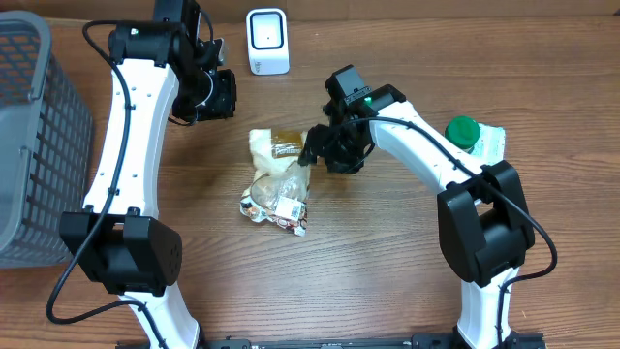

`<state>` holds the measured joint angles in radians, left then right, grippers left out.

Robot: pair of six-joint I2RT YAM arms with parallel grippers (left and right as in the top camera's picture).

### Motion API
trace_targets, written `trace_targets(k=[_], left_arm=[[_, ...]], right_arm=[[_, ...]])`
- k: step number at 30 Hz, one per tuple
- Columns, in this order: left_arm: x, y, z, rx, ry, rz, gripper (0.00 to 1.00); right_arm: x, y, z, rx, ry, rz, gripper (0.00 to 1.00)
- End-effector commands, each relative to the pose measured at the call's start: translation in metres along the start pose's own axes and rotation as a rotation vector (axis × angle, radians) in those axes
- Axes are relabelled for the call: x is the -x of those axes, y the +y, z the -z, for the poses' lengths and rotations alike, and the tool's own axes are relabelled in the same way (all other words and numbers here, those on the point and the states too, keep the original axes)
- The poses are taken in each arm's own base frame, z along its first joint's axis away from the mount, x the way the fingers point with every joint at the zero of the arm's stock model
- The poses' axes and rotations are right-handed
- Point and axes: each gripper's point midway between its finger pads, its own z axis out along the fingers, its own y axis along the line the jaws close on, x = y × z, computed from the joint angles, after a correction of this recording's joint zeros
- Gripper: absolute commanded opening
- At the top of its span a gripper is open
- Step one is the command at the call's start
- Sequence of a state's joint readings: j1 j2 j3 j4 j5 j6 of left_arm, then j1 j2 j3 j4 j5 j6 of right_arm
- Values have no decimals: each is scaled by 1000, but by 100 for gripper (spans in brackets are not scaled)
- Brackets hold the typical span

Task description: Scan the item barcode

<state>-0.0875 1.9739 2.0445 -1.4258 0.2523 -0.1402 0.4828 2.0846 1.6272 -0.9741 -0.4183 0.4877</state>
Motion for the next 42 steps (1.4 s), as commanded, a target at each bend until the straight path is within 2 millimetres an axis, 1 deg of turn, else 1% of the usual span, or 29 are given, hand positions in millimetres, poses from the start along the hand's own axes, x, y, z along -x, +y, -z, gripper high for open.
trace_targets(k=[1,3,5,7,10,13,16,18,20,24,26,28,31,32,33,35,36,38,42], left_arm=[[-7,-16,-1,-65,21,-69,5],[-16,-21,-7,-68,57,-78,4],[-26,-26,-17,-66,99,-89,5],[-41,-30,-34,-62,154,-101,4],[-64,-33,-61,-54,233,-116,4],[-84,-32,-89,-36,287,-138,4],[-103,-34,-109,-52,333,-175,4],[-115,-37,-116,-68,363,-197,4],[-128,-35,-122,-61,400,-204,4],[-147,-27,-129,-43,458,-191,4],[-153,-22,-133,-33,473,-186,4],[-155,-13,-136,10,477,-177,4],[-151,10,-136,155,454,-141,4],[-147,19,-136,216,437,-124,4],[-138,34,-135,319,394,-89,4],[-130,45,-134,387,348,-56,4],[-126,47,-134,408,327,-42,4],[-119,48,-136,418,289,-17,4],[-104,44,-142,406,211,50,4]], right_arm=[[13,-5,27,-13,-50,103,67],[23,-13,42,-15,-71,92,67],[33,-20,54,-10,-94,67,67],[43,-29,67,-7,-117,39,66],[50,-41,78,-4,-129,8,64],[49,-47,80,-4,-117,16,64],[48,-50,80,-18,-115,32,66],[50,-51,80,-25,-121,33,67],[50,-51,80,-26,-124,33,67],[50,-51,80,-27,-123,33,68],[50,-51,80,-27,-123,33,68],[50,-51,80,-27,-123,33,68],[50,-51,80,-26,-123,34,68],[50,-50,80,-26,-123,35,68],[50,-50,80,-26,-123,36,68],[52,-49,80,-22,-130,40,68],[53,-47,80,-17,-136,47,68],[57,-37,79,11,-154,128,68],[73,-20,77,12,-238,261,68]])
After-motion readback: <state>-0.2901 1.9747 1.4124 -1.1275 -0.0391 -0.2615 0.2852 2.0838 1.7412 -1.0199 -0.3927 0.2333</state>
